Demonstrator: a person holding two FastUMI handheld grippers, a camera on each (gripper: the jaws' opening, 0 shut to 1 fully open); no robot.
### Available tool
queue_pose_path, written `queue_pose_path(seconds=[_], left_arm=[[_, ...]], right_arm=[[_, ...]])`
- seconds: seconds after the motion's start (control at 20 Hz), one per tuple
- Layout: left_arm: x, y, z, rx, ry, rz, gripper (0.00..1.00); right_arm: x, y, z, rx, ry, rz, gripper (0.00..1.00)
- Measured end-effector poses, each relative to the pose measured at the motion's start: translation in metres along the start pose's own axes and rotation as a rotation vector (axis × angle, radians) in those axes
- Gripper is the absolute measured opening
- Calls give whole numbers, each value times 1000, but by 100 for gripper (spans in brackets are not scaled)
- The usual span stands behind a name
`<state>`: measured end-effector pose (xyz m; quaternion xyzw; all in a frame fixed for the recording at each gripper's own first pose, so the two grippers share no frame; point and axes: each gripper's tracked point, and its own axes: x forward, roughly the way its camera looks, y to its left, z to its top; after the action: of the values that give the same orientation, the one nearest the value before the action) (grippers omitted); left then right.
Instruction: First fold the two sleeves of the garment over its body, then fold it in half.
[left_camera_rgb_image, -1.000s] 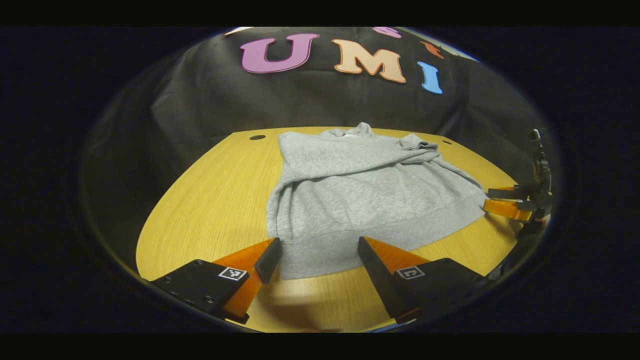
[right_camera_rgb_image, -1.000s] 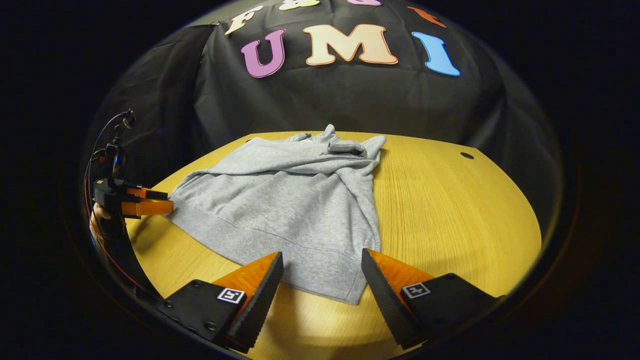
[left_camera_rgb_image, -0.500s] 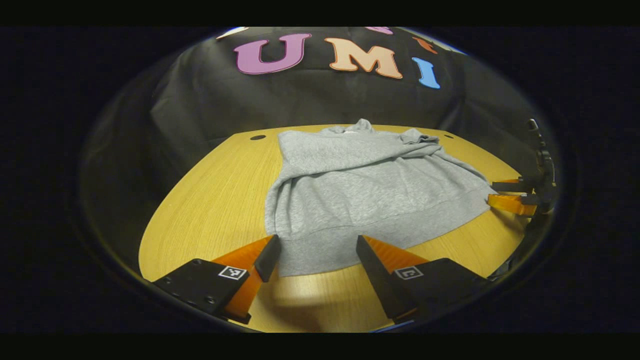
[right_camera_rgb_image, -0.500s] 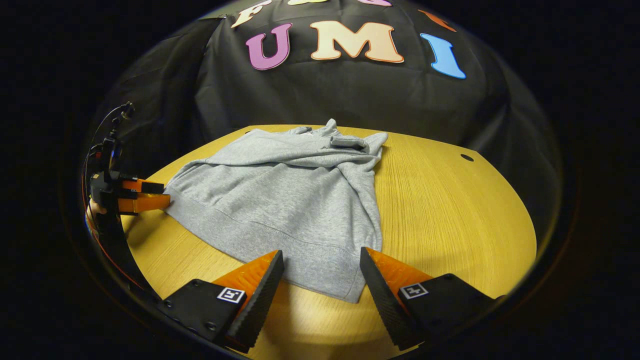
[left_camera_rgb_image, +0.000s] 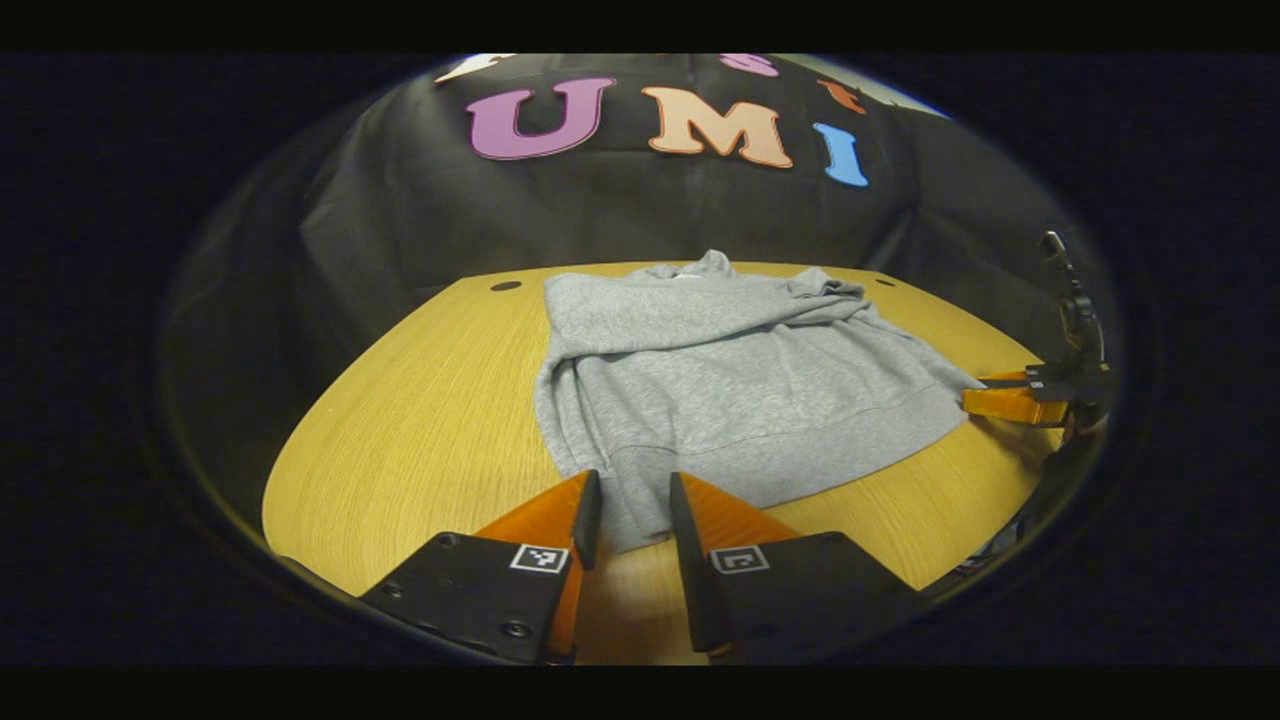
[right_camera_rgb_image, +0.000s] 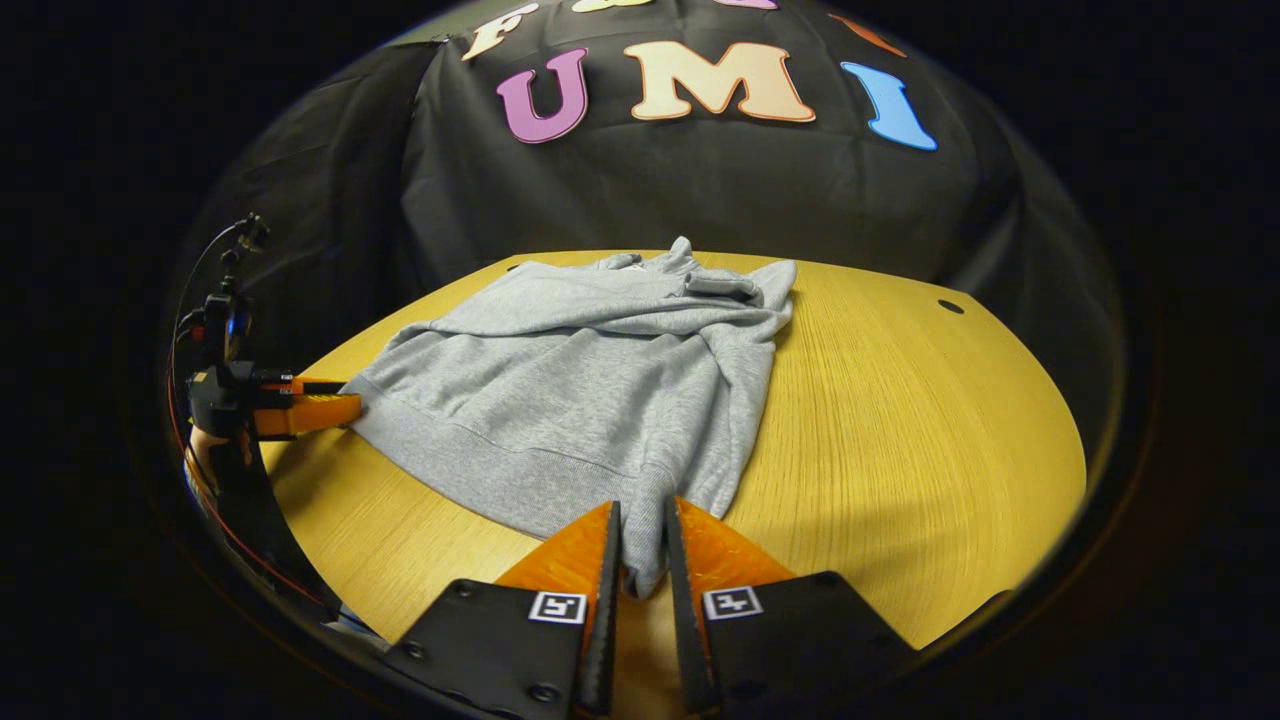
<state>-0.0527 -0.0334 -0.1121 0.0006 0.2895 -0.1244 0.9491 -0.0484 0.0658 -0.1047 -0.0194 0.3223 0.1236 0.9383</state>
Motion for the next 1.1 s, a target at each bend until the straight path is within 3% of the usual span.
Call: queue_pose_path(seconds=[0.05, 0.15, 0.2, 0.4, 0.85, 1.1], left_arm=[[0, -3, 1, -13, -8, -10, 36], [1, -4, 1, -35, -20, -13, 17], [1, -4, 2, -39, -25, -10, 13], [1, -3, 2, -40, -26, 4, 6], [-15, -5, 35, -117, -102, -21, 1], [-14, 1, 83, -160, -200, -60, 2]], right_arm=[[-2, 2, -1, 17, 2, 5, 22], [-1, 3, -3, 41, 3, 12, 11], [-1, 5, -2, 41, 0, 12, 11], [-2, 7, -4, 46, 2, 11, 6], [-9, 9, 14, 8, -6, 15, 6], [-9, 11, 65, 126, -97, 73, 2]])
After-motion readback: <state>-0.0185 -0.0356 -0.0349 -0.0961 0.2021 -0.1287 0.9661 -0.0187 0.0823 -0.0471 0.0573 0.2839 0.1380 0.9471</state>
